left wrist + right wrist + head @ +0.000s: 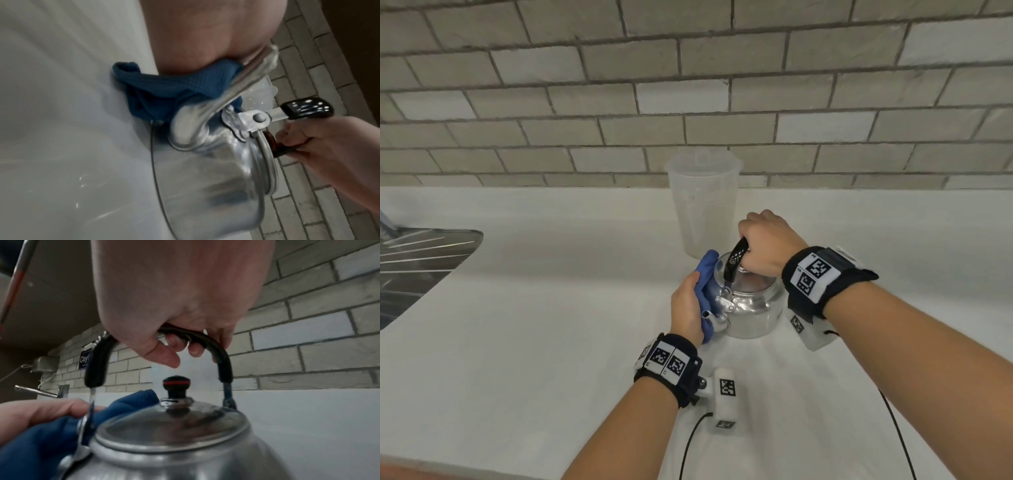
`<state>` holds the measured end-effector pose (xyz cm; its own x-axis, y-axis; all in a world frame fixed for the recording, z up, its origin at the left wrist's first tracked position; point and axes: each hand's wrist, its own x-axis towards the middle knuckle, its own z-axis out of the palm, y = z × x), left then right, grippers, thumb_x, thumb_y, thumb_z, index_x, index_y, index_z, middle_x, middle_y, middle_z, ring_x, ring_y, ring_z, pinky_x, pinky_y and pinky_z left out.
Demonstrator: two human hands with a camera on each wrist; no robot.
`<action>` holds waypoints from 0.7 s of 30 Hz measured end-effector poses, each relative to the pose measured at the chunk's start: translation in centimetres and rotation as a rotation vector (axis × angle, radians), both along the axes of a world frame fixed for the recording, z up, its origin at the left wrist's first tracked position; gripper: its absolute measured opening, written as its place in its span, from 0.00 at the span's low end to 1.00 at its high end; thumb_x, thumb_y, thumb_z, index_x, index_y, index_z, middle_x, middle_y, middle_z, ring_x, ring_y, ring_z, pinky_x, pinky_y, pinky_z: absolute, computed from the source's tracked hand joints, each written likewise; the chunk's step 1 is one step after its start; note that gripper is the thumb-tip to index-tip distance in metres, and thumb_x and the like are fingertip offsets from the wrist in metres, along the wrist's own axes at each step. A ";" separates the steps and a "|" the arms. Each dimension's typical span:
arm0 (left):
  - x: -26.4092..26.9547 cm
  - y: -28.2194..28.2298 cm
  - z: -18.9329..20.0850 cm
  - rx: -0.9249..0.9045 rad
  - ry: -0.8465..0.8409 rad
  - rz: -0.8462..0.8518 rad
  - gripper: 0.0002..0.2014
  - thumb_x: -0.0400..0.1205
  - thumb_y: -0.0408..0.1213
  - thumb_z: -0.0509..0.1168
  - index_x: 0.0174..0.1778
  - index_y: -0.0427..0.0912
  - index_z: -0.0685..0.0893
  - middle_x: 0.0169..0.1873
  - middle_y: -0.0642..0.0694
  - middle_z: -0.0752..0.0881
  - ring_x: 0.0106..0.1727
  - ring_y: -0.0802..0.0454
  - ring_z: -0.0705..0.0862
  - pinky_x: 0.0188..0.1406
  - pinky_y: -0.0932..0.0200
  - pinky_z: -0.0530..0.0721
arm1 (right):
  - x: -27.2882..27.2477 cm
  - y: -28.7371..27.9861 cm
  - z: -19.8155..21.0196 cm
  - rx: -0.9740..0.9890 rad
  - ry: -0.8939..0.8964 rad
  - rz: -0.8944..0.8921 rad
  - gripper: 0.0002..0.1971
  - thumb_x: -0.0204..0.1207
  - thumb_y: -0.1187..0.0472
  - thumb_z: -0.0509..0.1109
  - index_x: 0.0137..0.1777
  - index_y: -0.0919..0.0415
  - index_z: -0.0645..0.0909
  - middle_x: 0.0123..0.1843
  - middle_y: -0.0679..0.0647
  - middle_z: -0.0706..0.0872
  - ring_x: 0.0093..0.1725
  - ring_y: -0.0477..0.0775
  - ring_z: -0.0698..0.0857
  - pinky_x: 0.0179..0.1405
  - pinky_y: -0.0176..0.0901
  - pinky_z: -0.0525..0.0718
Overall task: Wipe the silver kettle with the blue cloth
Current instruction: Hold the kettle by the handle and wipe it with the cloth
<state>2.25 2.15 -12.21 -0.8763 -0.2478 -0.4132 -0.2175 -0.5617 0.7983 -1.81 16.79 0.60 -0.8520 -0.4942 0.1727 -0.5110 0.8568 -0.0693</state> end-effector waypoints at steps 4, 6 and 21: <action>0.8 -1.1 0.3 -0.025 -0.012 -0.004 0.14 0.65 0.46 0.72 0.39 0.39 0.88 0.35 0.40 0.85 0.42 0.42 0.82 0.45 0.48 0.78 | -0.1 -1.2 0.2 -0.037 -0.056 -0.095 0.06 0.66 0.63 0.63 0.43 0.62 0.72 0.43 0.56 0.73 0.54 0.60 0.73 0.48 0.44 0.68; 1.4 -1.5 0.9 -0.052 0.004 0.008 0.09 0.73 0.41 0.68 0.38 0.38 0.87 0.33 0.41 0.84 0.38 0.44 0.82 0.43 0.50 0.77 | -0.3 -1.3 0.3 -0.016 -0.059 -0.138 0.09 0.68 0.61 0.63 0.47 0.64 0.75 0.48 0.60 0.78 0.56 0.62 0.74 0.51 0.48 0.71; 1.2 5.4 2.1 -0.534 0.341 0.111 0.19 0.90 0.41 0.52 0.73 0.45 0.80 0.70 0.48 0.83 0.73 0.53 0.80 0.77 0.55 0.74 | -1.9 0.8 1.7 -0.036 -0.294 -0.407 0.36 0.76 0.31 0.57 0.64 0.66 0.73 0.58 0.62 0.84 0.55 0.63 0.83 0.46 0.47 0.76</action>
<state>3.43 7.60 -10.14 -0.8940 -0.4391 0.0895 0.1344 -0.0722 0.9883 -3.66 17.55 2.32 -0.9896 -0.1098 -0.0927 -0.0903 0.9771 -0.1929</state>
